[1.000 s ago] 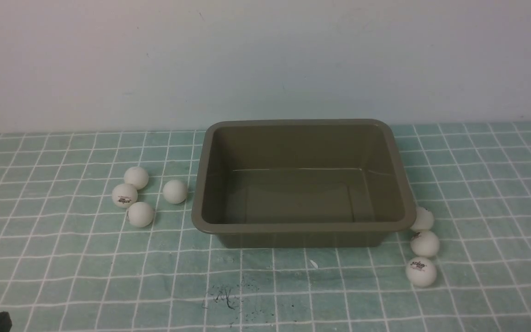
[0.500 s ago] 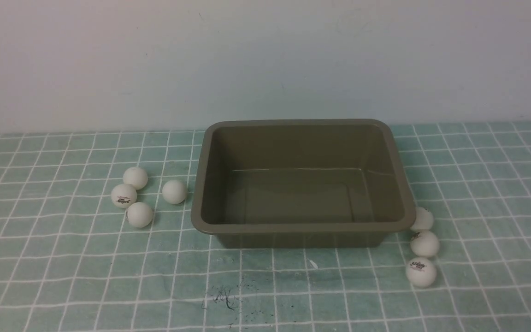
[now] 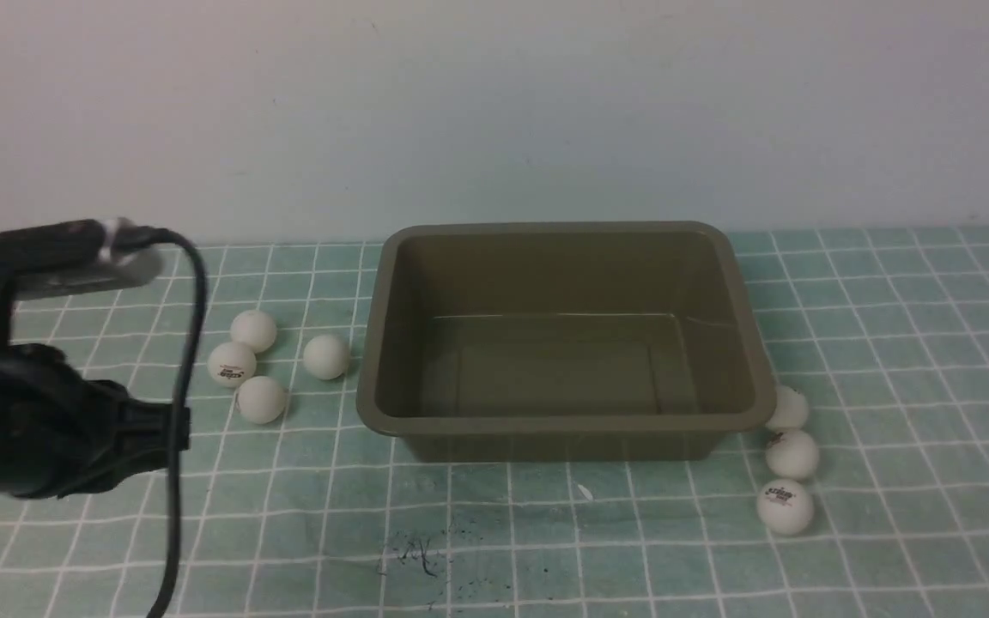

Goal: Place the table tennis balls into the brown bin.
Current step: 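Reach for and grasp a ping pong ball on the table beside the basket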

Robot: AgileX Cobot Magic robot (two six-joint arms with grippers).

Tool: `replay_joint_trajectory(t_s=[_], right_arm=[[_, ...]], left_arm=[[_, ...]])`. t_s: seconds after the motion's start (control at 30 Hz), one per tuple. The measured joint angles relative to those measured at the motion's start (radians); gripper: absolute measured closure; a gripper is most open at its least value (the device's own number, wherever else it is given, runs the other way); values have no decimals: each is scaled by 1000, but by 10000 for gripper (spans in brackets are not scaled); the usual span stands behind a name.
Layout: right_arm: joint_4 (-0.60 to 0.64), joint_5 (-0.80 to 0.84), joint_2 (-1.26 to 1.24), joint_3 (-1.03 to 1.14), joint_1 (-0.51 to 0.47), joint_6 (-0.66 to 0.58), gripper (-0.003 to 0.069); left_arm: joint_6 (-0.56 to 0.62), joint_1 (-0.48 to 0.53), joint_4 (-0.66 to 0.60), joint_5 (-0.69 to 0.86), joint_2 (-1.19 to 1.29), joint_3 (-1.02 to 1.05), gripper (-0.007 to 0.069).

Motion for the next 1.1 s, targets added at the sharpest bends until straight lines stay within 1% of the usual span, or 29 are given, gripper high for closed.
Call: replay_joint_trajectory(t_s=[0.07,0.1,0.13,0.17,0.23,0.27,0.37,0.43,0.53,0.63,0.73,0.77,0.8,0.87,0.93,0.97,1.0,1.03,1.1], right_arm=[[0,91,5,-31,5,0,673],[-5,195,37,-101,11,-17,673],[-7,225,43,-122,11,-20,673],[-25,360,114,-225,15,-59,673],[-41,457,185,-307,16,-101,673],[-55,532,250,-374,16,-140,673],[-73,673,394,-510,16,-239,673],[-77,726,467,-569,17,-278,673],[-78,746,535,-608,17,-311,673],[-68,744,588,-613,17,-328,673],[-64,744,598,-613,17,-328,673],[-64,744,598,-613,17,-328,673],[-64,744,598,-613,17,-328,673],[-62,744,598,-613,17,-334,673],[-61,744,598,-613,17,-334,673],[-61,744,598,-613,17,-334,673],[-61,744,598,-613,17,-334,673],[-61,744,598,-613,17,-334,673],[-61,744,598,-613,17,-334,673]], left_arm=[[28,0,7,18,120,-54,629],[39,0,18,33,204,-106,629],[39,0,20,35,215,-113,629],[43,-1,36,50,294,-172,629],[37,-2,50,60,351,-226,629],[29,-2,63,61,397,-262,629],[8,-2,104,60,458,-333,629],[-5,-2,123,52,487,-363,629],[-6,-2,140,20,521,-397,620],[-6,-2,145,-35,559,-413,540],[-5,-2,142,-78,595,-413,412],[-5,-2,141,-91,608,-413,344],[-5,-2,141,-94,611,-413,333],[-5,-2,117,-129,652,-413,186],[-5,-2,90,-150,683,-414,111],[-5,-2,78,-162,699,-414,85],[-5,-2,78,-162,702,-414,81],[-5,-2,68,-183,722,-414,61],[-5,-2,61,-217,748,-414,55]])
